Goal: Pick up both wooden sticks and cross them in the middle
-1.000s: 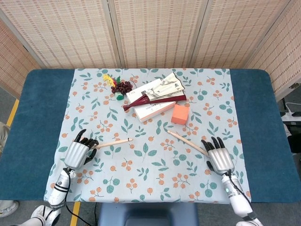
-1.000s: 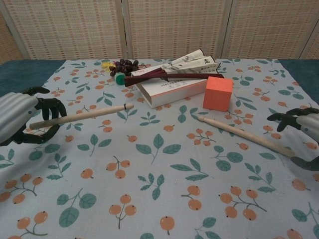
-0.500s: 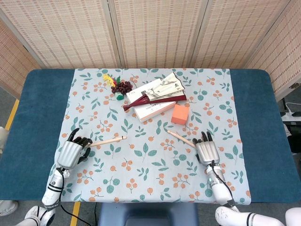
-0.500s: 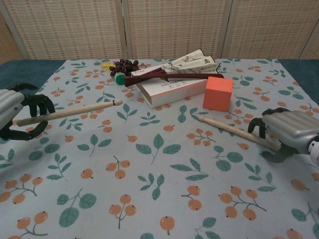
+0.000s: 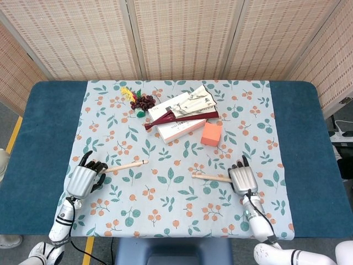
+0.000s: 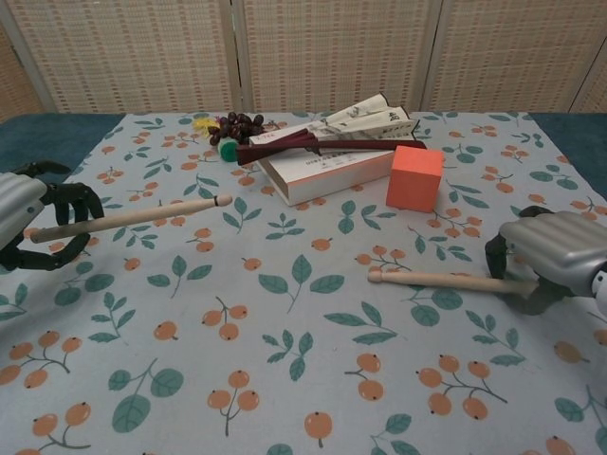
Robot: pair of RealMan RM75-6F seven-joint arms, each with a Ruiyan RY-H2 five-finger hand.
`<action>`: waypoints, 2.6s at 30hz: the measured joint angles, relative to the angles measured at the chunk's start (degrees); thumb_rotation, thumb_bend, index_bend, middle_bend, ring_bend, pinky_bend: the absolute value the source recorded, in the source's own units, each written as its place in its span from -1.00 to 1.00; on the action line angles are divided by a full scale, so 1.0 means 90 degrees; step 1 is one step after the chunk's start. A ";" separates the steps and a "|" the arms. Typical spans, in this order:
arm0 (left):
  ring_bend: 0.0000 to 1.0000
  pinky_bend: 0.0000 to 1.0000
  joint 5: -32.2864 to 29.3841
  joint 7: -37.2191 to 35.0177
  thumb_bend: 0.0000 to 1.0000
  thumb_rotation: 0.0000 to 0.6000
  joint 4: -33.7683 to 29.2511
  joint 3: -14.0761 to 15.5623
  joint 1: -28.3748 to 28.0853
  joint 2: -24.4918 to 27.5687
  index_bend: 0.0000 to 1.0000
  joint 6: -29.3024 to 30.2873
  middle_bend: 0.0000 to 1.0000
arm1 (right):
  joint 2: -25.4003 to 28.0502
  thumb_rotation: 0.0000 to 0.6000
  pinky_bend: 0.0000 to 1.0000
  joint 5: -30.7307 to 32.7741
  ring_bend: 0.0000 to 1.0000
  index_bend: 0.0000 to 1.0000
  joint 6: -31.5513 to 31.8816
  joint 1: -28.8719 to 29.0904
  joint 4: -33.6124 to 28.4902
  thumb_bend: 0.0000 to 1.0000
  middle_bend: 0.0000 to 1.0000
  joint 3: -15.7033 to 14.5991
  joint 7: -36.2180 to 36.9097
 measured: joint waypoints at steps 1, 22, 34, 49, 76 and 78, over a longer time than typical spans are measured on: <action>0.04 -0.66 -0.0001 0.0002 0.04 1.00 0.0001 0.0001 0.0001 0.0001 0.73 0.0002 0.79 | 0.0017 1.00 -0.89 -0.0024 -0.43 0.26 0.0038 0.0002 -0.0025 -0.41 0.21 -0.0017 -0.0004; 0.04 -0.66 0.0015 0.0156 0.04 1.00 -0.0104 0.0044 0.0020 0.0050 0.73 -0.0011 0.79 | 0.0061 1.00 -0.65 -0.0367 0.17 0.98 0.0388 0.0054 0.0015 -0.36 0.80 -0.0389 -0.0128; 0.05 -0.66 -0.0160 0.0188 0.05 1.00 -0.0355 -0.0094 0.0032 0.0161 0.74 -0.0112 0.79 | 0.0007 1.00 -0.51 -0.1561 0.28 1.00 0.0782 -0.0099 0.0494 -0.30 0.89 -0.0692 0.0786; 0.07 -0.66 -0.0545 0.0275 0.06 1.00 -0.1952 -0.0503 -0.0123 0.0720 0.74 -0.0506 0.80 | 0.0041 1.00 -0.44 -0.3607 0.29 1.00 0.1817 -0.0266 0.0797 -0.30 0.90 -0.0876 0.3595; 0.09 -0.63 -0.0766 0.1536 0.06 1.00 -0.6068 -0.0434 -0.0219 0.1411 0.74 -0.1121 0.80 | -0.0586 1.00 -0.44 -0.4302 0.29 1.00 0.1473 0.0347 0.0585 -0.30 0.90 -0.0248 0.3772; 0.09 -0.63 -0.0736 0.1555 0.06 1.00 -0.6088 -0.0408 -0.0208 0.1411 0.74 -0.1121 0.80 | -0.0577 1.00 -0.44 -0.4259 0.29 1.00 0.1435 0.0330 0.0601 -0.31 0.90 -0.0262 0.3767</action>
